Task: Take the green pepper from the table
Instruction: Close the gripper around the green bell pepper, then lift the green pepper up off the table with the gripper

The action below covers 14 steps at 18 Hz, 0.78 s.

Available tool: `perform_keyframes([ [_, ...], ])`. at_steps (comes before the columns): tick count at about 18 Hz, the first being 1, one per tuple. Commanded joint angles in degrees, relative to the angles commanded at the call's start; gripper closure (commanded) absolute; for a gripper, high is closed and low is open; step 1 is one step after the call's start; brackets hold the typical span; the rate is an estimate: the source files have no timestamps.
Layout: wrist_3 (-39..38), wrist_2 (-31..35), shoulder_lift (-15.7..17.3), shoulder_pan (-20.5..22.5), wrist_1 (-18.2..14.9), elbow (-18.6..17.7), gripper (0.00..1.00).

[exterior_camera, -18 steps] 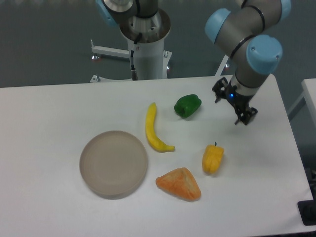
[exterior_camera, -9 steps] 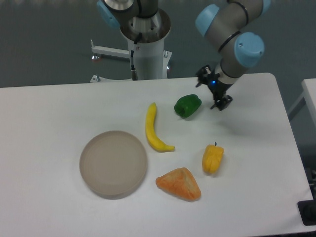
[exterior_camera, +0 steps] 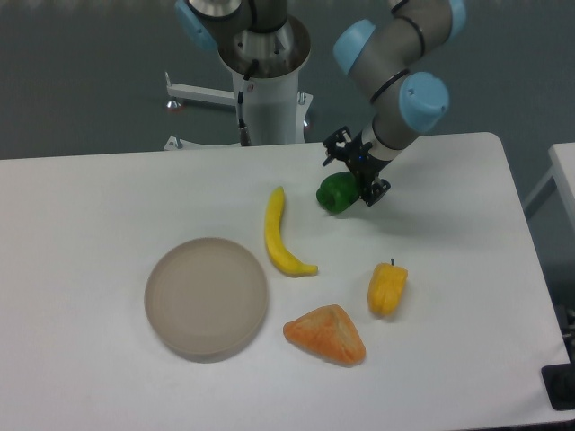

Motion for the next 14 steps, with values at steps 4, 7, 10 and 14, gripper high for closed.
perform_keyframes([
  [4,-0.36,0.26,0.08,-0.01,0.10,2.27,0.89],
  [7,-0.36,0.88,0.17,0.08,-1.13,7.90,0.91],
  [10,-0.44,1.76,-0.09,0.08,-4.28,12.55,0.91],
  [14,-1.15,3.42,-3.86,0.08,-13.68,25.81,0.90],
])
